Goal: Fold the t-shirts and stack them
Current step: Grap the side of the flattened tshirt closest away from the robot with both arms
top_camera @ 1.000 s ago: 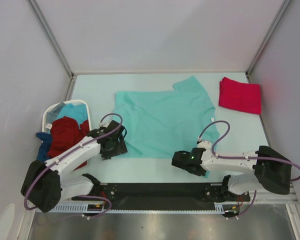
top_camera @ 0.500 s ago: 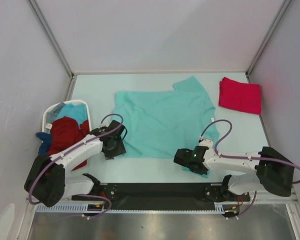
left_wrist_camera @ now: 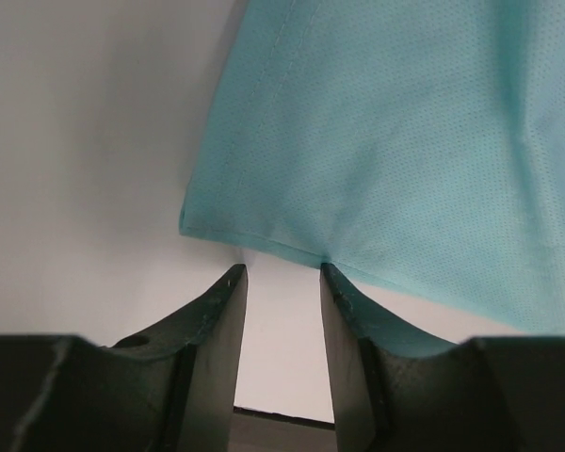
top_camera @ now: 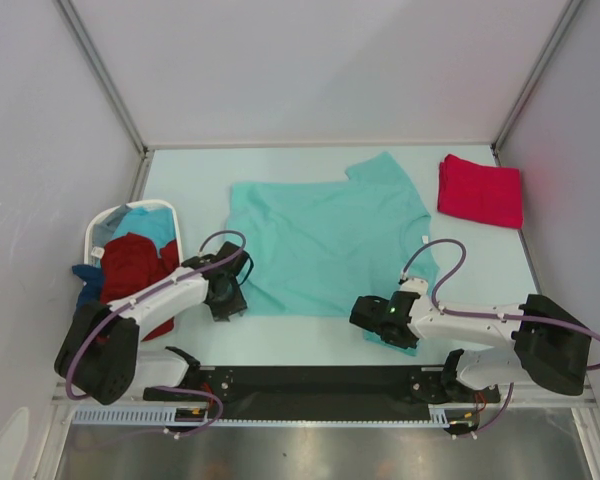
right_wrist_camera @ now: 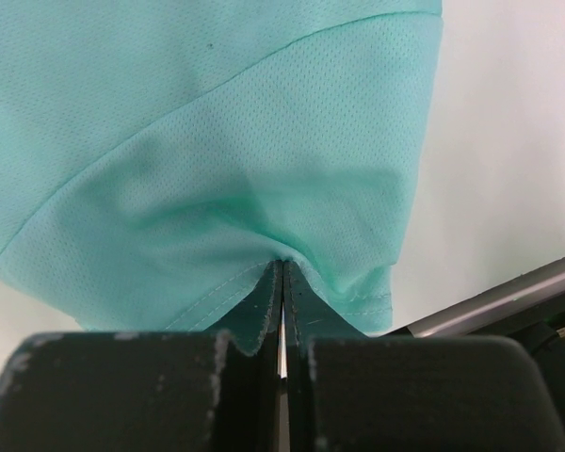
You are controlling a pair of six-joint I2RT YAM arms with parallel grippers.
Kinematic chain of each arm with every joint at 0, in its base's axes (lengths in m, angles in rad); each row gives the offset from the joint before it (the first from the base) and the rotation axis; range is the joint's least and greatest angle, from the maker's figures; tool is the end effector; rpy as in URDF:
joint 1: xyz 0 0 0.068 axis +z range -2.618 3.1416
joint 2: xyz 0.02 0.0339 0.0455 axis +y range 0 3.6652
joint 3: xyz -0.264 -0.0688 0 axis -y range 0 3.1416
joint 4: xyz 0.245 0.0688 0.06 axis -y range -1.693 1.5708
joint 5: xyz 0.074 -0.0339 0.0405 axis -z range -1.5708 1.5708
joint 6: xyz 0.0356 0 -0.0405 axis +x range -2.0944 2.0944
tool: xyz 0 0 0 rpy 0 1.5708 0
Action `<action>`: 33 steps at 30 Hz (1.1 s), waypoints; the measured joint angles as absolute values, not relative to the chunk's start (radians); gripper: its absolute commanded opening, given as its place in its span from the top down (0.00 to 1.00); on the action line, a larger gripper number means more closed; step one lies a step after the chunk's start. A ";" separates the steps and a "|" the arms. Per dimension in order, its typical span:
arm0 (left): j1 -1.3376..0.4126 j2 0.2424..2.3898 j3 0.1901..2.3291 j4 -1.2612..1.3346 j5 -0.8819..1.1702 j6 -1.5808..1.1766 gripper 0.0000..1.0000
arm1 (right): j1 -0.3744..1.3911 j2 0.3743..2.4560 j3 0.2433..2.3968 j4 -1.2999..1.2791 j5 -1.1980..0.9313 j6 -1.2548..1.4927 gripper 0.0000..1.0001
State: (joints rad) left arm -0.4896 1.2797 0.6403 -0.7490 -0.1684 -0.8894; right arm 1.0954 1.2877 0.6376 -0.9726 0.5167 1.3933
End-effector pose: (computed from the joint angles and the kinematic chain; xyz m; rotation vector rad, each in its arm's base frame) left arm 0.1762 -0.0871 0.1611 -0.5966 2.8321 0.0201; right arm 0.0944 0.1450 0.1617 0.3758 2.6269 -0.2901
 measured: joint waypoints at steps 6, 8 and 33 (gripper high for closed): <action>-0.489 1.280 0.644 -0.746 -0.173 -0.871 0.41 | 1.093 1.288 0.638 -0.964 0.516 1.382 1.00; -0.489 1.270 0.649 -0.750 -0.180 -0.863 0.39 | 1.091 1.289 0.638 -0.960 0.516 1.376 1.00; -0.488 1.343 0.670 -0.717 -0.168 -0.852 0.67 | 1.078 1.320 0.643 -0.941 0.515 1.360 1.00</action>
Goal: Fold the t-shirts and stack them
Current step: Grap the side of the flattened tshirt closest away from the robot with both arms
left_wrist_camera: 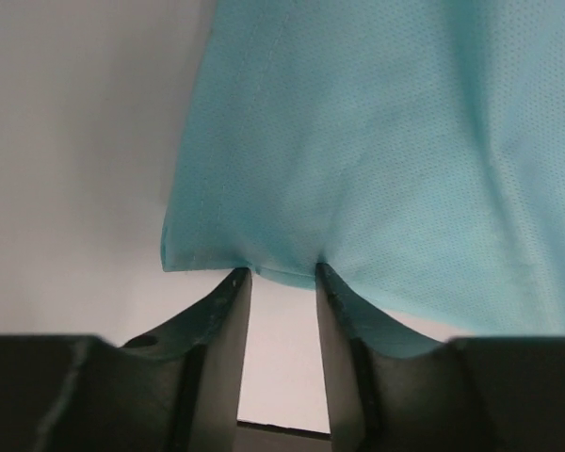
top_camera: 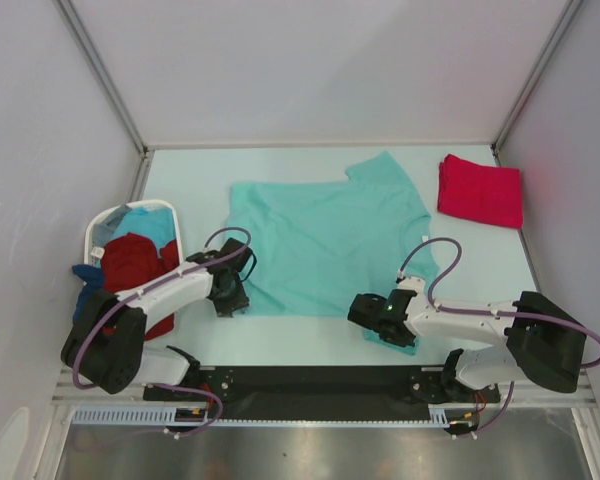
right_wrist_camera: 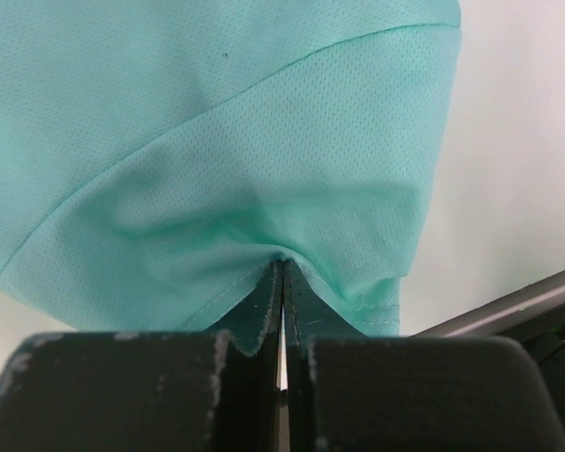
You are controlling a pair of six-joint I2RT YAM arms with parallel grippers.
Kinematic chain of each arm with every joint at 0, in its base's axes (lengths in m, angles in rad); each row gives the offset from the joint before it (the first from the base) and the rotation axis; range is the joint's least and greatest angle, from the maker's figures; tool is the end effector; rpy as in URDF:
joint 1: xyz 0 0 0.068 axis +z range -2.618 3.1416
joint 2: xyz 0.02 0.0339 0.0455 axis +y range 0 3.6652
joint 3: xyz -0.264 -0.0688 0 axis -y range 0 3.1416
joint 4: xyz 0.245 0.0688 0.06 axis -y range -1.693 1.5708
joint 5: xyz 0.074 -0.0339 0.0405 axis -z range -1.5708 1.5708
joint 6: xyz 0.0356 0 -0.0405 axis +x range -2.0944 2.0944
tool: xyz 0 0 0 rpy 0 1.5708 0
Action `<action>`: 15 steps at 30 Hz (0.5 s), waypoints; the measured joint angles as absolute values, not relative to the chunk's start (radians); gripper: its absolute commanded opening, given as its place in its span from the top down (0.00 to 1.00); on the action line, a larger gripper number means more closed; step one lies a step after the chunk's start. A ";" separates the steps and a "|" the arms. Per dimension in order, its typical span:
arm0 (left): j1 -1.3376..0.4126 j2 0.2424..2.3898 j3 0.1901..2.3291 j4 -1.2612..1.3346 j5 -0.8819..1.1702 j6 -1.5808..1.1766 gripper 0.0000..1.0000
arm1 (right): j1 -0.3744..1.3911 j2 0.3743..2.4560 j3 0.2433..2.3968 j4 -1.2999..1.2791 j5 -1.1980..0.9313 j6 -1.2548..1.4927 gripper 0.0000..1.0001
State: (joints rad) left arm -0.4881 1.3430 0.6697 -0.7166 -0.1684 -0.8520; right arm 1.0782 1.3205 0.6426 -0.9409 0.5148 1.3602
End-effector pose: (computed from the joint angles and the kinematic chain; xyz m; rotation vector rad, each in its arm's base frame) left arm 0.1874 -0.0927 0.1575 -0.5458 2.8438 0.0285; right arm 0.0996 0.1486 0.1575 0.3570 2.6345 -0.3009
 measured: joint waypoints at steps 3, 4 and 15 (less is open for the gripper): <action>-0.488 1.346 0.670 -0.704 -0.155 -0.852 0.78 | 1.076 1.320 0.644 -0.941 0.515 1.360 1.00; -0.488 1.347 0.670 -0.698 -0.152 -0.849 0.84 | 1.076 1.320 0.644 -0.941 0.515 1.360 1.00; -0.488 1.334 0.667 -0.682 -0.135 -0.845 1.00 | 1.074 1.320 0.651 -0.943 0.515 1.360 1.00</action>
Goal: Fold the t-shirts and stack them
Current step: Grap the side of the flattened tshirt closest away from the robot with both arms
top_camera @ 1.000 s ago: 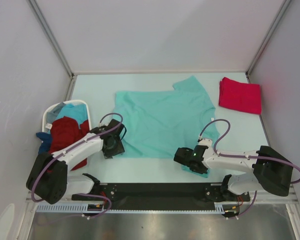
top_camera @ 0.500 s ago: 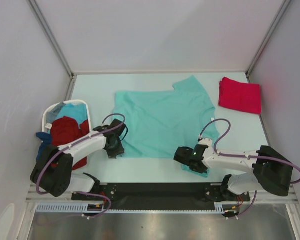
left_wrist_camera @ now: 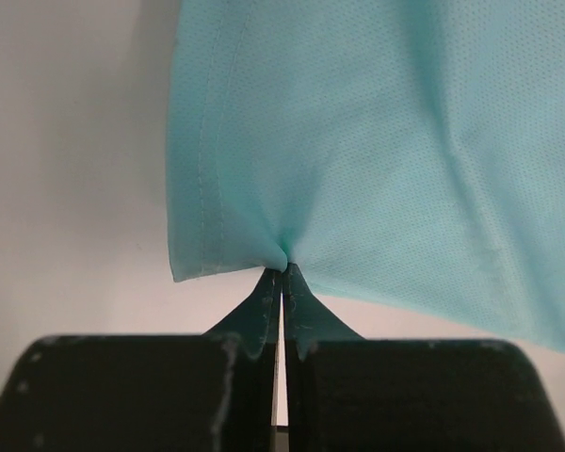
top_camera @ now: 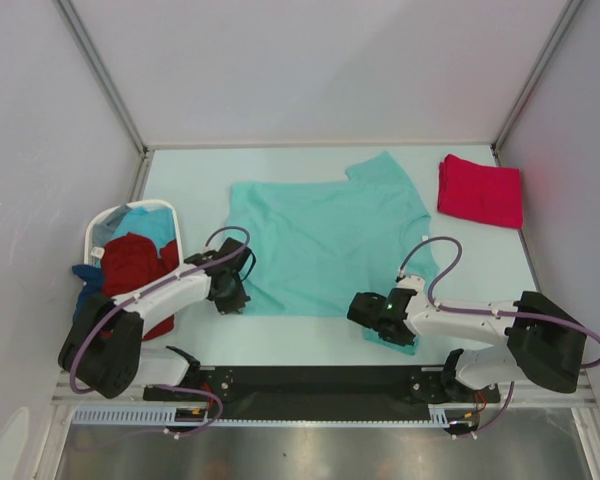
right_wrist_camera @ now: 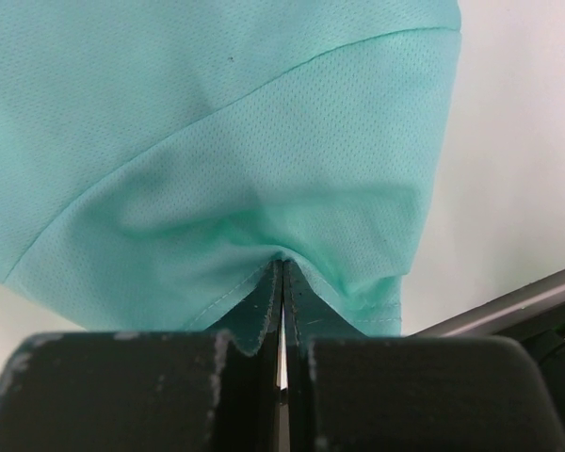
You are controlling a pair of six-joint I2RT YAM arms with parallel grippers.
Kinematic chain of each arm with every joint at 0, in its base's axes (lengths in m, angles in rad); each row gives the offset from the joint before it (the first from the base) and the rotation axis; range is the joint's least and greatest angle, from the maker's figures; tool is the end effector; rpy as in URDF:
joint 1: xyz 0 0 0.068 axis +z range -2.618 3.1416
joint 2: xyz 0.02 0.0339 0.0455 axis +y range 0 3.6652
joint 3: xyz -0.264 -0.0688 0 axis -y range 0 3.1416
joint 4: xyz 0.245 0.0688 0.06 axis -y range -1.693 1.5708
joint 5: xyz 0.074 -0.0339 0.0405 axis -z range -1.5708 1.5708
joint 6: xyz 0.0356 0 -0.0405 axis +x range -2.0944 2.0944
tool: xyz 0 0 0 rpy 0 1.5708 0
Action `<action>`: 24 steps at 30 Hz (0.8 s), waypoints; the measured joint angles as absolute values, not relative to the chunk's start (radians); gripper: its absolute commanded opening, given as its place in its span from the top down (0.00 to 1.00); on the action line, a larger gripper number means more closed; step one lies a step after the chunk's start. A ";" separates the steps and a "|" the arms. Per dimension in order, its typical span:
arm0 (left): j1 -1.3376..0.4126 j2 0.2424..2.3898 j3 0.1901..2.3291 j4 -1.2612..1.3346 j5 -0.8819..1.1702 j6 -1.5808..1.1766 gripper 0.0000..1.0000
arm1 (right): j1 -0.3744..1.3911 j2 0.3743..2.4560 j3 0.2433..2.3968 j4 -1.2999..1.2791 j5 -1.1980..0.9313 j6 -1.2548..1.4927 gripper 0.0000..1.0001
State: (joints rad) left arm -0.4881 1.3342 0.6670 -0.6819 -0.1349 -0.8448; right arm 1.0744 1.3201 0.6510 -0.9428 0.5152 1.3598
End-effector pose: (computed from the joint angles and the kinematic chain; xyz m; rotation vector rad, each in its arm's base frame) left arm 0.1893 -0.0951 0.1591 -0.5330 2.8345 -0.0453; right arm 0.1010 0.1496 0.1595 0.3636 2.6320 -0.2937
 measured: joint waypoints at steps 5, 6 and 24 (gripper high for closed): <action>-0.489 1.233 0.658 -0.712 -0.152 -0.844 1.00 | 1.098 1.316 0.688 -0.976 0.537 1.362 1.00; -0.490 1.211 0.660 -0.720 -0.158 -0.844 1.00 | 1.100 1.315 0.698 -0.984 0.540 1.362 1.00; -0.490 1.173 0.793 -0.826 -0.218 -0.829 1.00 | 1.021 1.291 0.812 -1.041 0.631 1.304 1.00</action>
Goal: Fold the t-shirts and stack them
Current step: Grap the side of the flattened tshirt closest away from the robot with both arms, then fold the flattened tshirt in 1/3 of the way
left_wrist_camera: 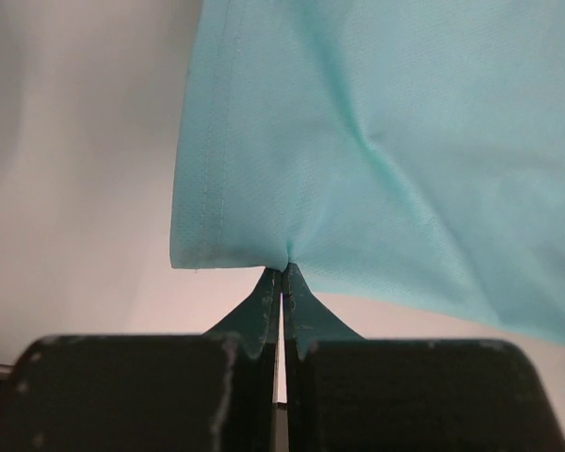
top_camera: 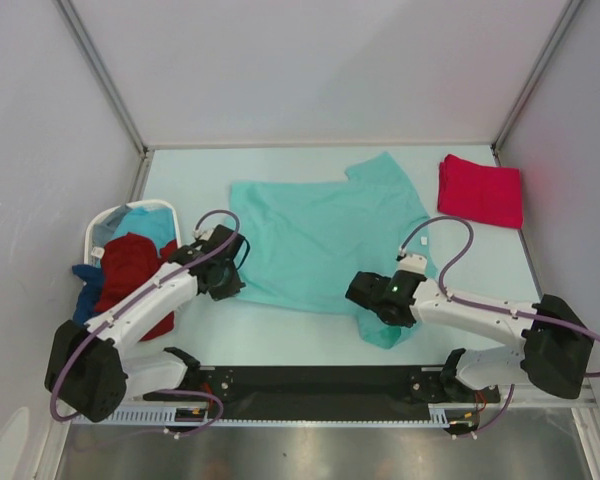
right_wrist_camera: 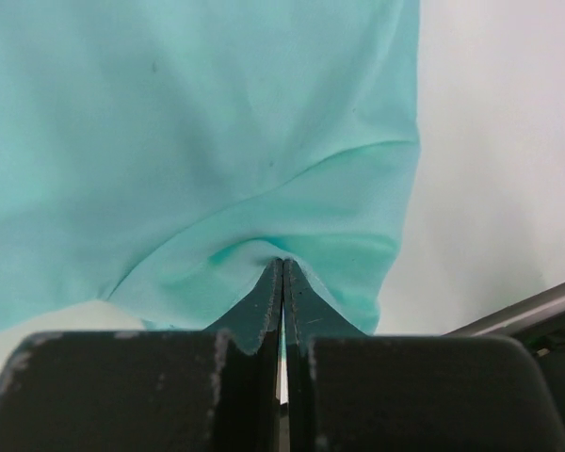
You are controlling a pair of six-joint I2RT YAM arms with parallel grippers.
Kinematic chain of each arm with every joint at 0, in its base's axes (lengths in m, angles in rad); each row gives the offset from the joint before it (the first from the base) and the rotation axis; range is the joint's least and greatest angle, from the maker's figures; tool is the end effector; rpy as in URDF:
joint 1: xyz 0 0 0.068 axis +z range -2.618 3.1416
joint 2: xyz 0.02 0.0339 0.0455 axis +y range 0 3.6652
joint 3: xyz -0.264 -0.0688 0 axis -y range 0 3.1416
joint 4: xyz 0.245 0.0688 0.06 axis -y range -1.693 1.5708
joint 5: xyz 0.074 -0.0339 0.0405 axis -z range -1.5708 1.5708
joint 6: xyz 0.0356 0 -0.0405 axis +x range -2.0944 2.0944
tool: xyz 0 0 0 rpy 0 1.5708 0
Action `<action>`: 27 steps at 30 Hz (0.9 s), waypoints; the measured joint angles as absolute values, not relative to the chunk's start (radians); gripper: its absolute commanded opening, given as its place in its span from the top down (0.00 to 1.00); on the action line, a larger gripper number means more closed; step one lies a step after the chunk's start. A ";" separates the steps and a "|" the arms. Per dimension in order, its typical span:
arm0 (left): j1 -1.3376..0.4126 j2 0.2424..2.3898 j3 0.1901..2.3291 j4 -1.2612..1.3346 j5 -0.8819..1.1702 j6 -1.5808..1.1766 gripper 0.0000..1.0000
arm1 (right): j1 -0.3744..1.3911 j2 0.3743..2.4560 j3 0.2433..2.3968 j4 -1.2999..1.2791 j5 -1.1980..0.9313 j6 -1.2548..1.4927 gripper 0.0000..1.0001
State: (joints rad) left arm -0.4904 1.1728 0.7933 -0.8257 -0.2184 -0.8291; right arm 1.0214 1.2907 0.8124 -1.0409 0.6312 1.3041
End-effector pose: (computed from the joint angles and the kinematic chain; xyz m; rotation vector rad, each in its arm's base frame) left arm 0.1857 -0.0904 0.2203 -0.5128 2.6719 -0.0726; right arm 0.1210 0.1574 0.2051 0.3774 2.5012 -0.2678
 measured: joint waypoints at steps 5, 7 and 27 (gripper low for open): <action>-0.490 1.205 0.810 -0.830 -0.226 -0.828 1.00 | 0.944 1.258 0.842 -1.040 0.653 1.238 1.00; -0.490 1.211 0.825 -0.830 -0.229 -0.828 1.00 | 0.912 1.248 0.857 -1.034 0.664 1.211 1.00; -0.425 1.362 0.973 -0.825 -0.247 -0.780 1.00 | 0.616 1.301 0.987 -0.846 0.666 0.871 1.00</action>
State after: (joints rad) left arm -0.4248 1.3617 0.9733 -0.8249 -0.2474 -0.7803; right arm 0.6159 1.3010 0.9867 -0.8459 0.6659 0.8711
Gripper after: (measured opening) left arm 0.006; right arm 0.009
